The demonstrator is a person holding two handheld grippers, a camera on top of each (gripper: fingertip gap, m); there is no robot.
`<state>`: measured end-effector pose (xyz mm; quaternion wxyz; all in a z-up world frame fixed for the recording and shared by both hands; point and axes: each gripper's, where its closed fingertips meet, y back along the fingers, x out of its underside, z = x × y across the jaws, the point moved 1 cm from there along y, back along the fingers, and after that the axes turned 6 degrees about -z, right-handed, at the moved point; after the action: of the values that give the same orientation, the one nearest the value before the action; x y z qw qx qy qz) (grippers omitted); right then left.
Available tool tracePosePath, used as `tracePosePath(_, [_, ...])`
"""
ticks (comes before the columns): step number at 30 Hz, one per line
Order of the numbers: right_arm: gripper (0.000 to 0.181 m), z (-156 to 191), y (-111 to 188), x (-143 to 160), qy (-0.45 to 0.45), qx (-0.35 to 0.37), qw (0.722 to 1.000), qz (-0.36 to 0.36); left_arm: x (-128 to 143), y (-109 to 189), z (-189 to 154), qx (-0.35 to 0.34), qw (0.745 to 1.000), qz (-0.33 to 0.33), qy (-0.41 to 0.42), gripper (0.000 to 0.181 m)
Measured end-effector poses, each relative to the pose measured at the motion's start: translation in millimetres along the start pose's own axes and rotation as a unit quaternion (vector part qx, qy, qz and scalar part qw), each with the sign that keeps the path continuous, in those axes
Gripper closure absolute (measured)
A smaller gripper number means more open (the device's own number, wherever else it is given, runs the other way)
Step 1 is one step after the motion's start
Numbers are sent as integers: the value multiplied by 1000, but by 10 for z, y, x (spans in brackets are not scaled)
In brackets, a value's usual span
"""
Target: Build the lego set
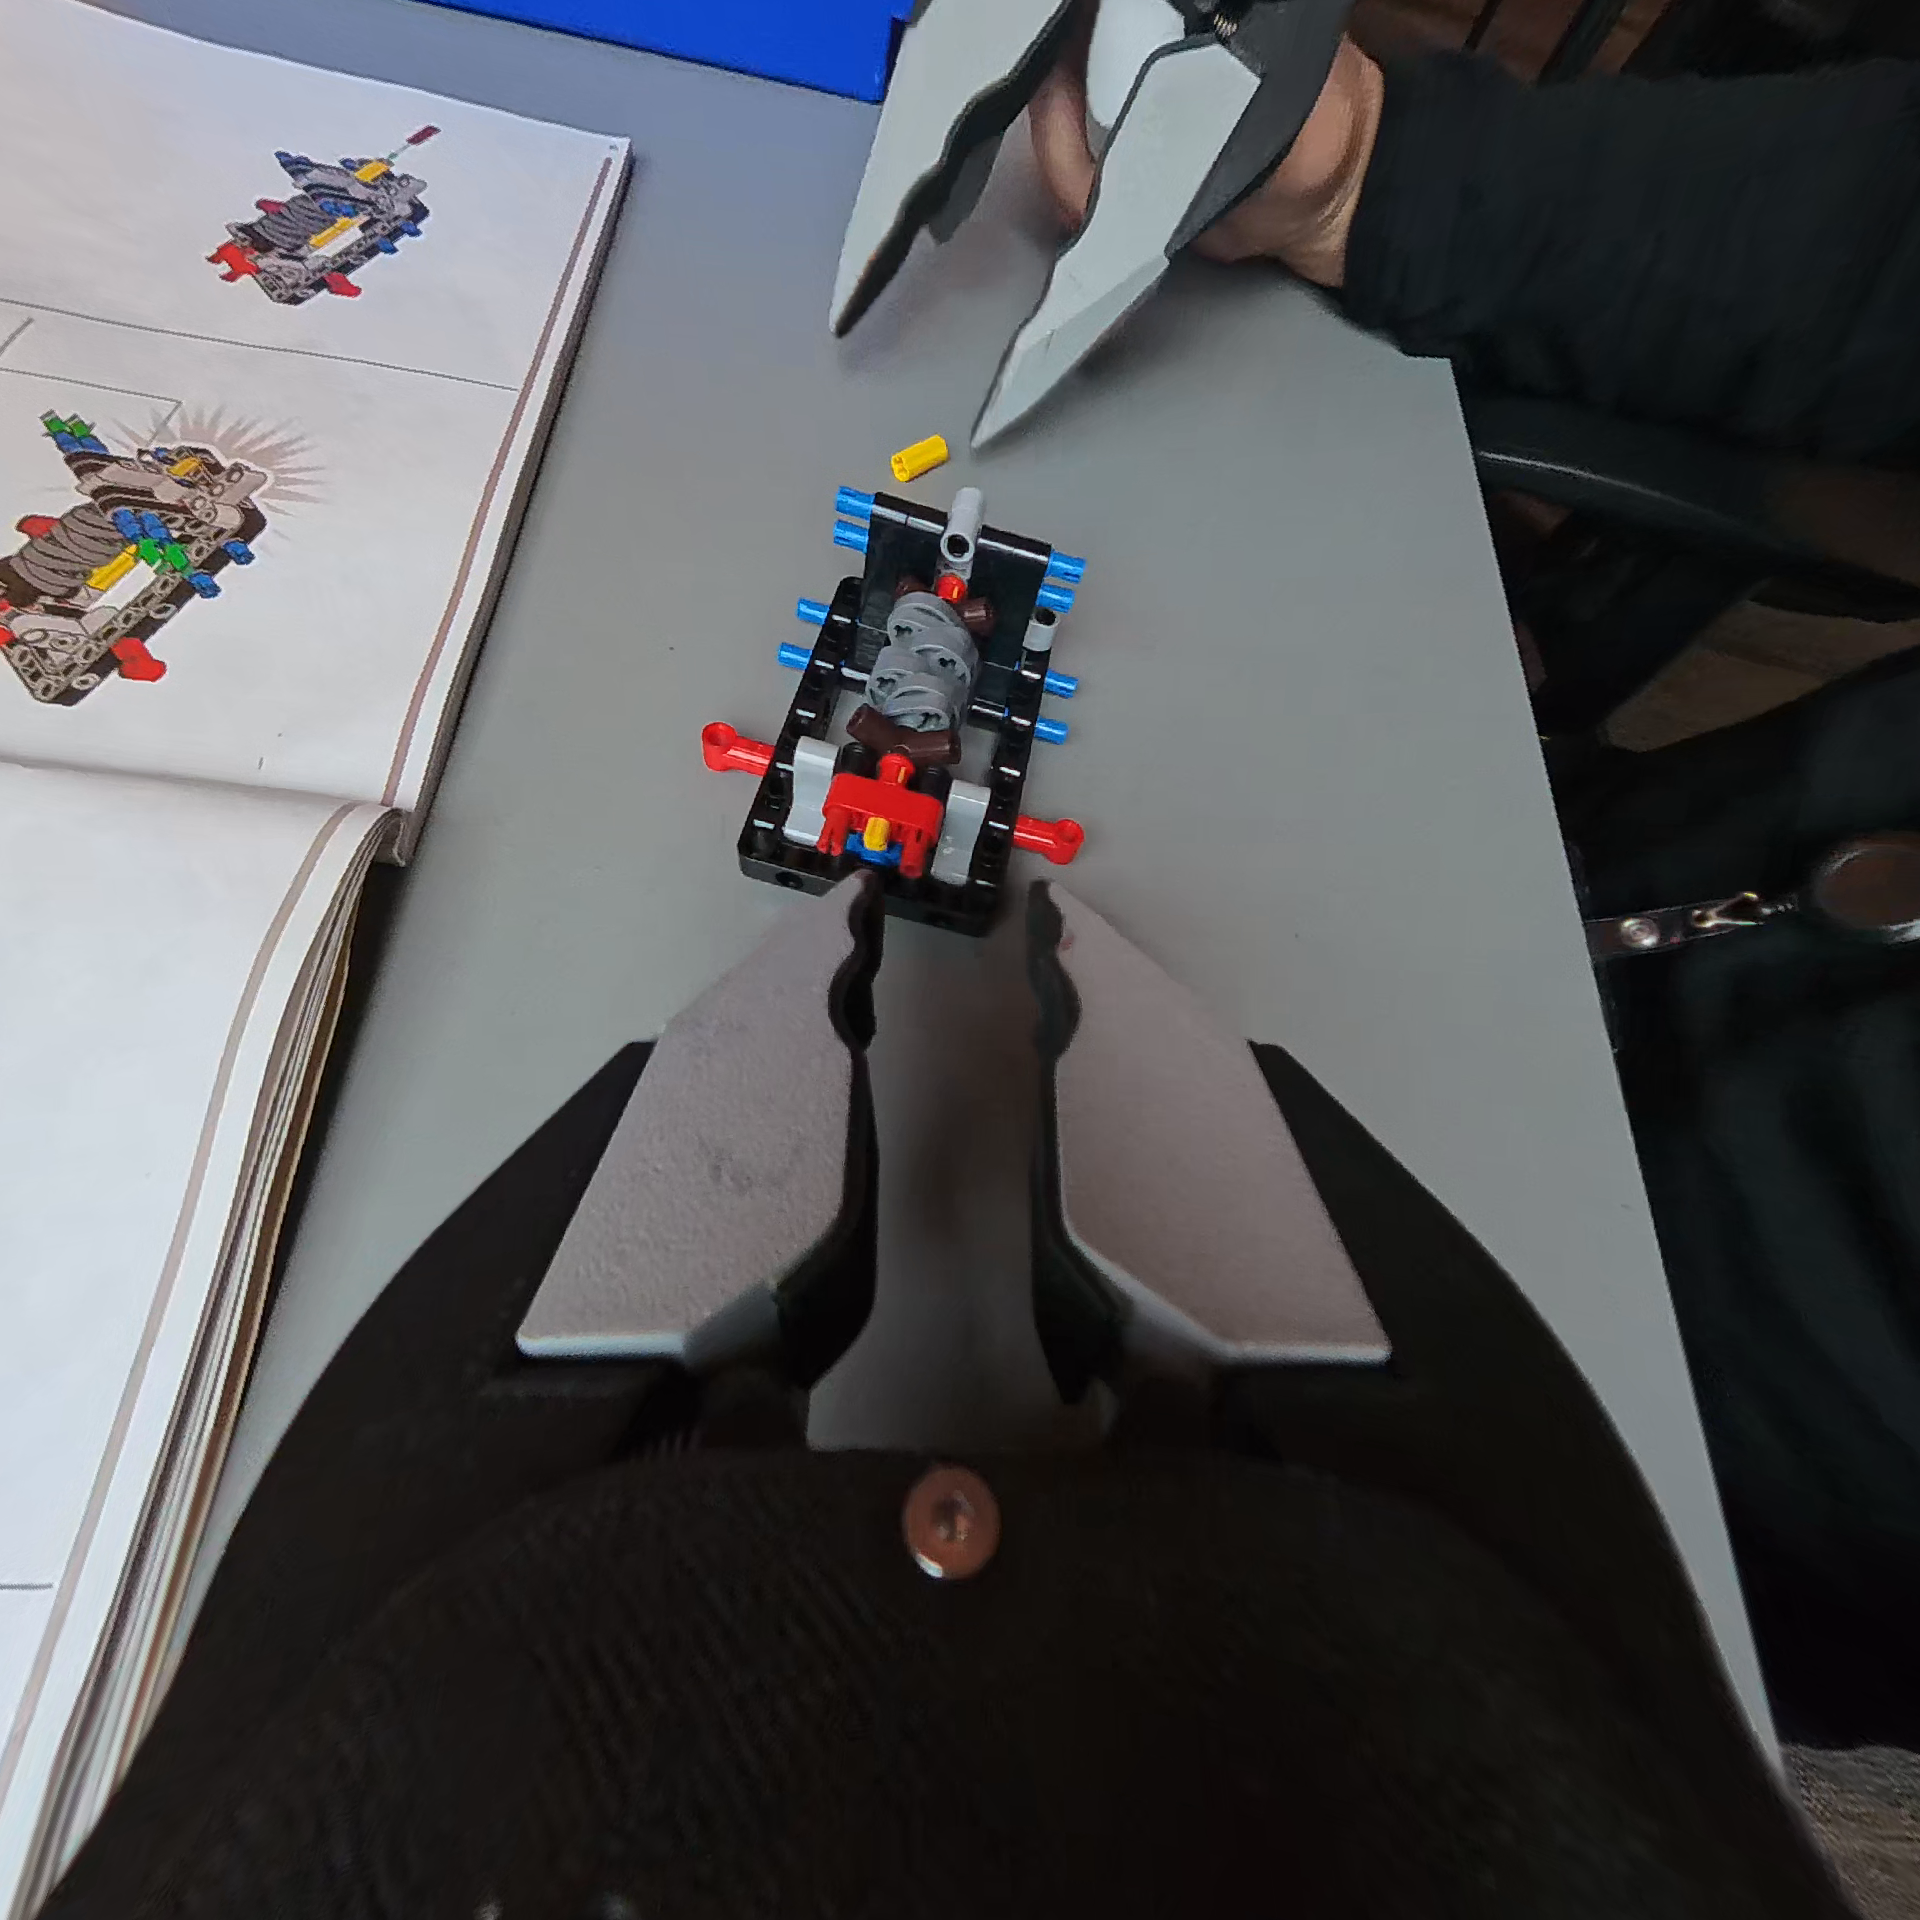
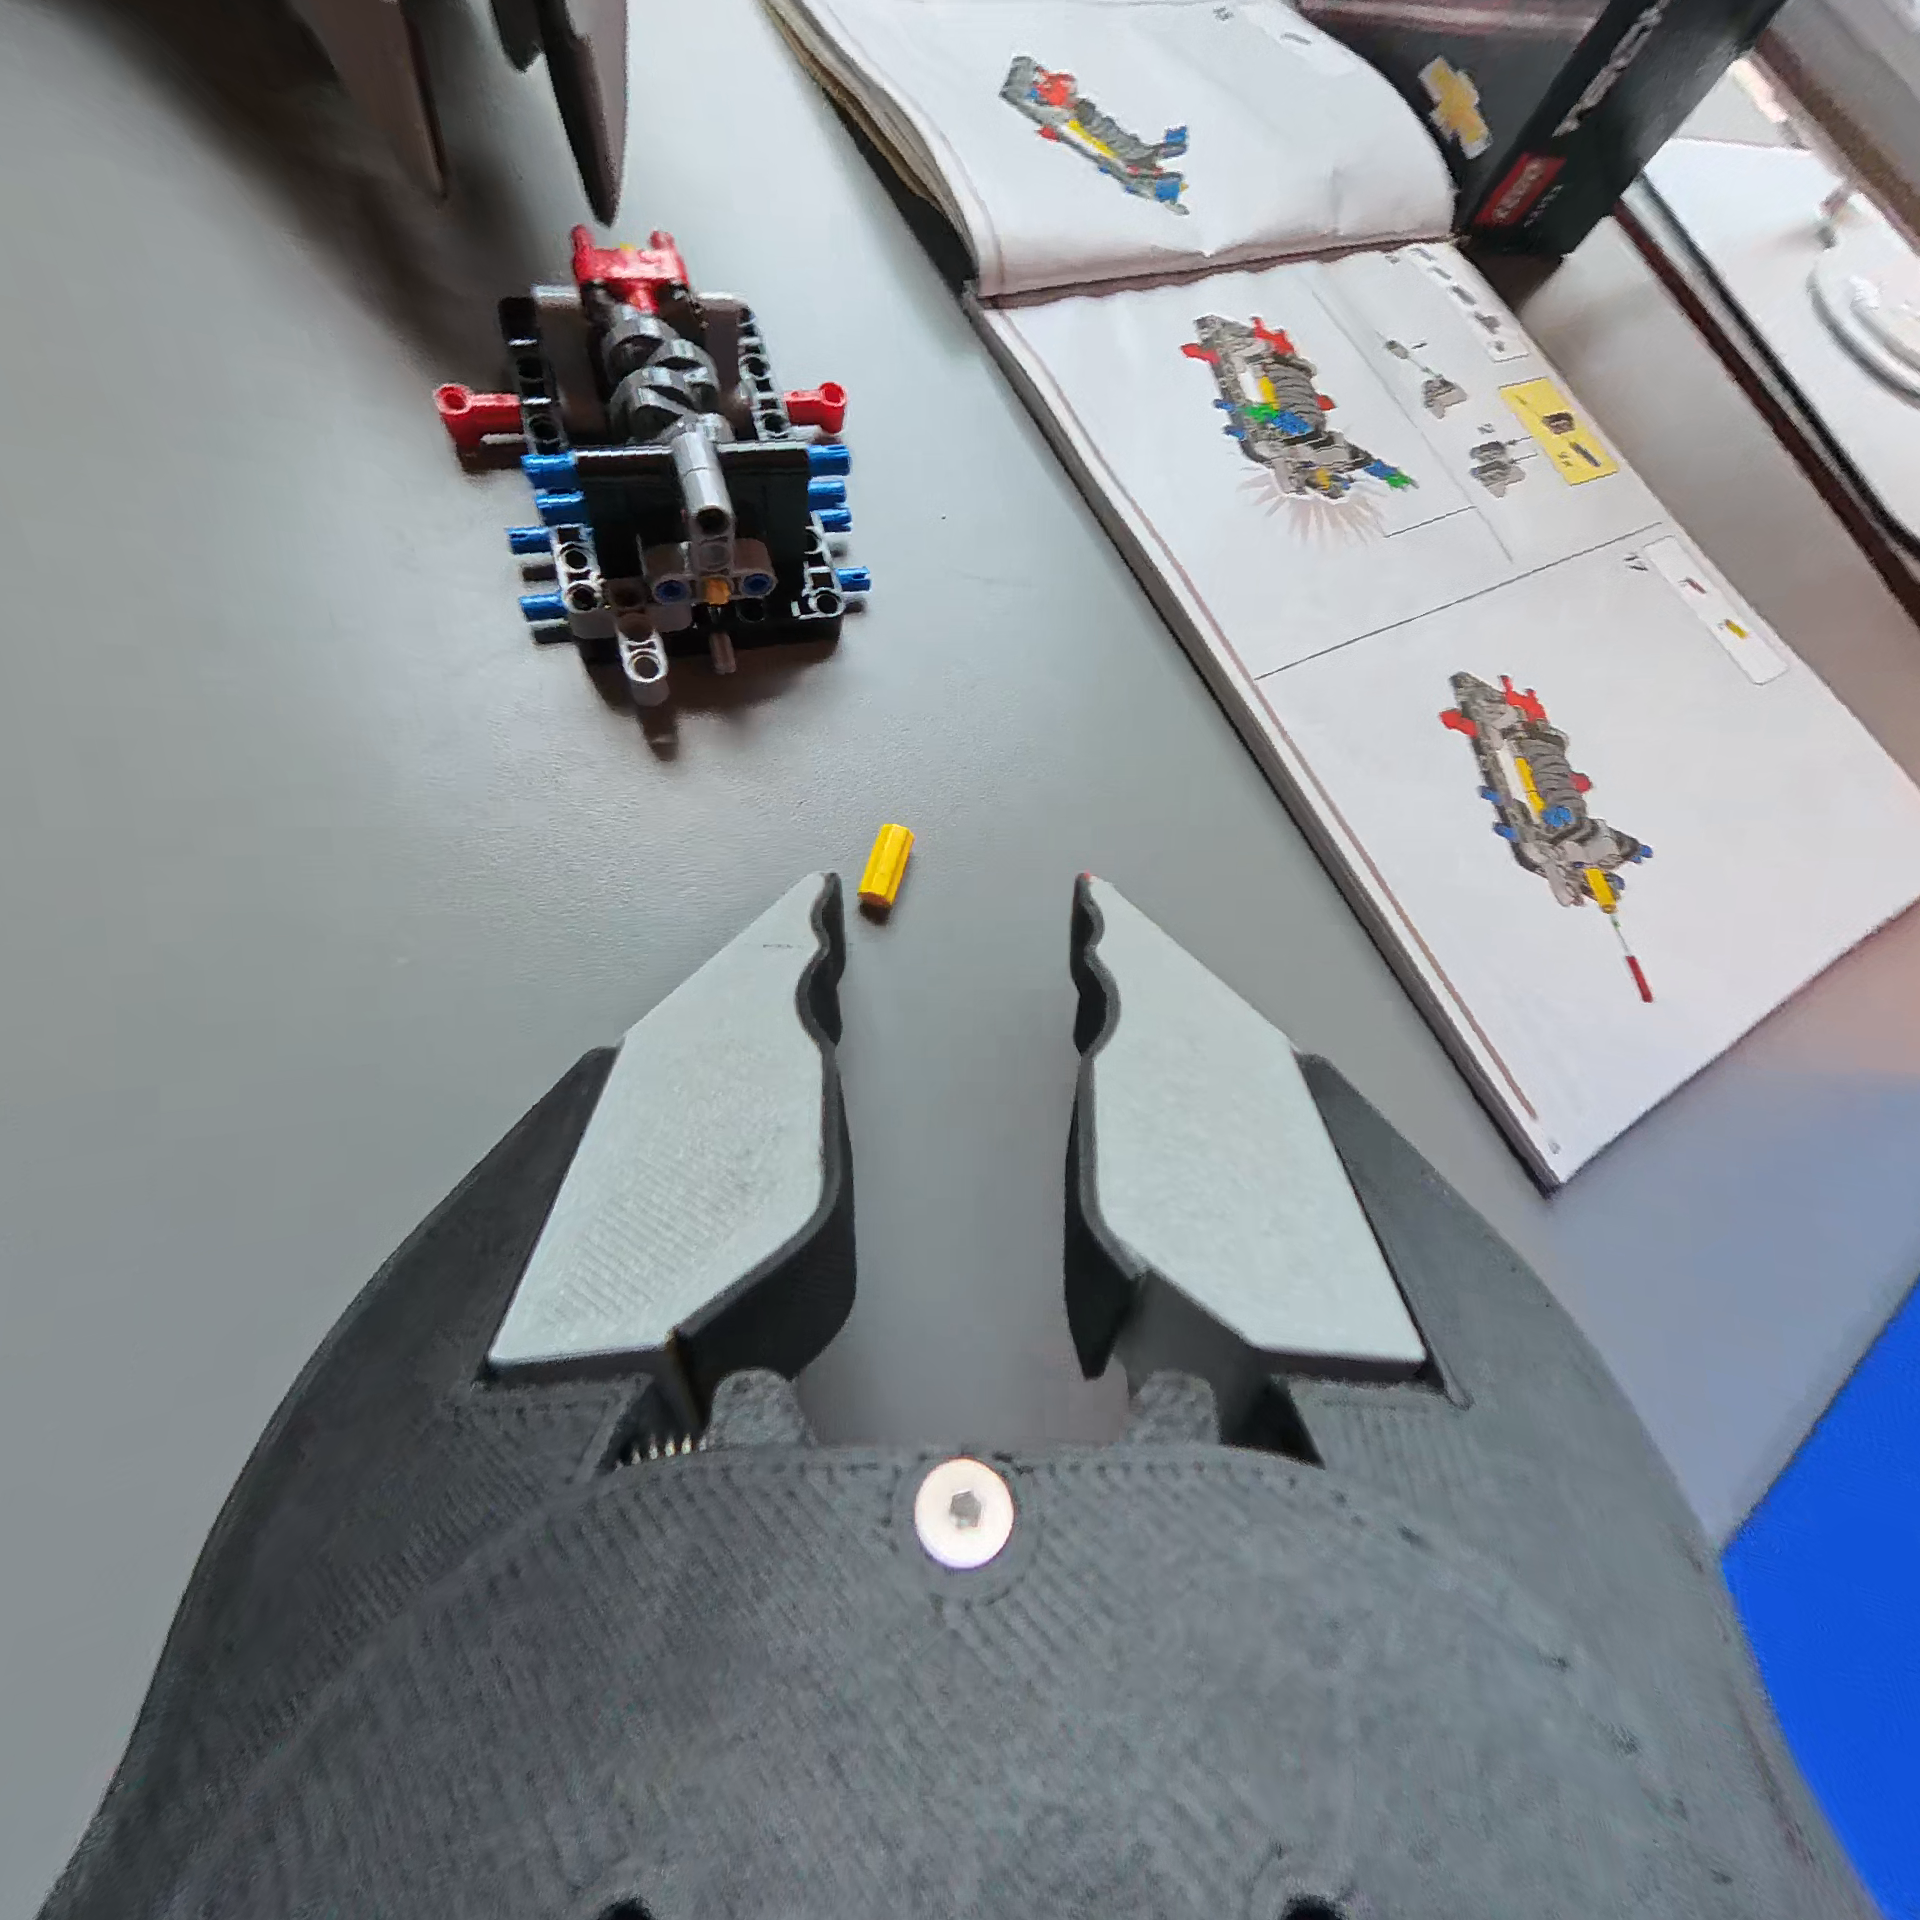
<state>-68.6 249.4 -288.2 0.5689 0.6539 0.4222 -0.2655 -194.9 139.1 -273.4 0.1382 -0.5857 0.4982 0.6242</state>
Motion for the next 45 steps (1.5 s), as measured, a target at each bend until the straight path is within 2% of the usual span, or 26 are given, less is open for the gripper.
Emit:
tracePosePath(2, [141,-86,53,-36,-5,44,999,-12,8,-14,-22,2,1000,3,10,155])
tracePosePath(4, [142,-59,98,-111,-14,60,998,-30,-1,-34,-62,12,1000,2,20,153])
tracePosePath(7, [143,170,84,-225,-32,30,998,-55,-1,-46,-33,0,1000,2,28,155])
tracePosePath(11, [144,301,34,-320,-37,29,997,-63,-14,-39,-61,18,999,-2,35,154])
tracePosePath(16, [144,488,-45,-422,-57,-16,996,-72,-45,-97,-199,46,998,-7,42,153])
tracePosePath(20, [144,442,-39,-413,-69,-10,995,-73,-56,-167,-375,74,997,-2,27,149])
tracePosePath(25, [147,290,6,-351,-87,35,993,-66,-102,-119,-661,141,990,-24,5,150])
tracePosePath(28, [147,346,17,-399,-90,36,992,-76,-112,-77,-486,69,997,-30,-33,158])
tracePosePath(30, [147,414,4,-428,-98,37,992,-76,-79,-66,-313,19,999,-10,-28,156])
tracePosePath(34, [145,510,-30,-472,-110,66,989,-70,-31,-64,-115,-20,999,17,-35,154])
tracePosePath(39, [150,644,-52,-485,-98,70,991,-59,-32,-108,-11,-13,997,44,-69,140])
tracePosePath(45, [154,655,-129,-416,-85,55,995,-28,-29,-194,-3,8,991,70,-113,134])
